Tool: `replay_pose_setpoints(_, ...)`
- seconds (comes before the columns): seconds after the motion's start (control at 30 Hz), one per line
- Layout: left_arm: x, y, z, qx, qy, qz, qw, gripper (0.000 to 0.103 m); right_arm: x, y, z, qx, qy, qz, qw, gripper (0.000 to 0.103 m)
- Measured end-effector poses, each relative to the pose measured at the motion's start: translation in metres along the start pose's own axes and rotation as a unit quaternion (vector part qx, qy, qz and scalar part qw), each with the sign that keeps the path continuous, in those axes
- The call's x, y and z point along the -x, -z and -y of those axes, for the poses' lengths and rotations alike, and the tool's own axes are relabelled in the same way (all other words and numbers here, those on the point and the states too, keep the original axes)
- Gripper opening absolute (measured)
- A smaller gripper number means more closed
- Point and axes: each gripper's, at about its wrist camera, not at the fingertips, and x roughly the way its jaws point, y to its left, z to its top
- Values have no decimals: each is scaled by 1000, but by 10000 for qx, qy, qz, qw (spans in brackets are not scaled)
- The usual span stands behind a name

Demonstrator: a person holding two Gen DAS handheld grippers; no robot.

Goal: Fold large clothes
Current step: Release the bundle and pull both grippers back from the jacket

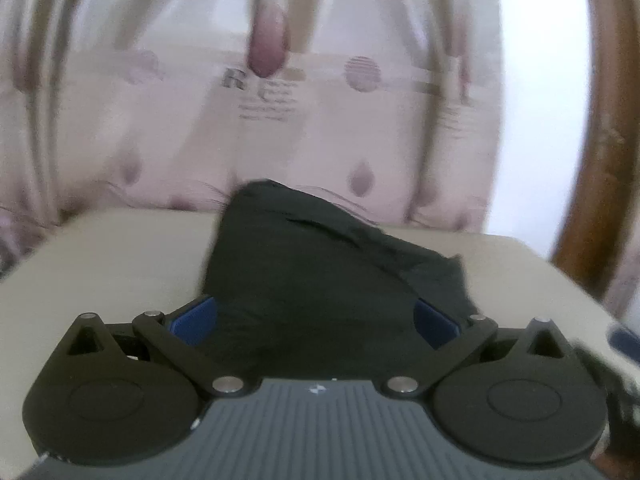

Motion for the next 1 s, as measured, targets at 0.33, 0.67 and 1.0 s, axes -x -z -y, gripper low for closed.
replay_pose_setpoints(0.33, 46, -20, -4, 230, -71, 624, 9978, 103, 28, -6, -14, 205, -108, -41, 9997, 99)
replay_pose_setpoints(0.67, 43, -24, 2, -60, -231, 497, 9985, 103, 30, -13, -15, 313, -172, -11, 9994, 99)
replay_pose_setpoints(1.0, 39, -19, 9, -136, -165, 310, 9993, 103, 27, -12, -14, 347, -118, -161, 9992, 99)
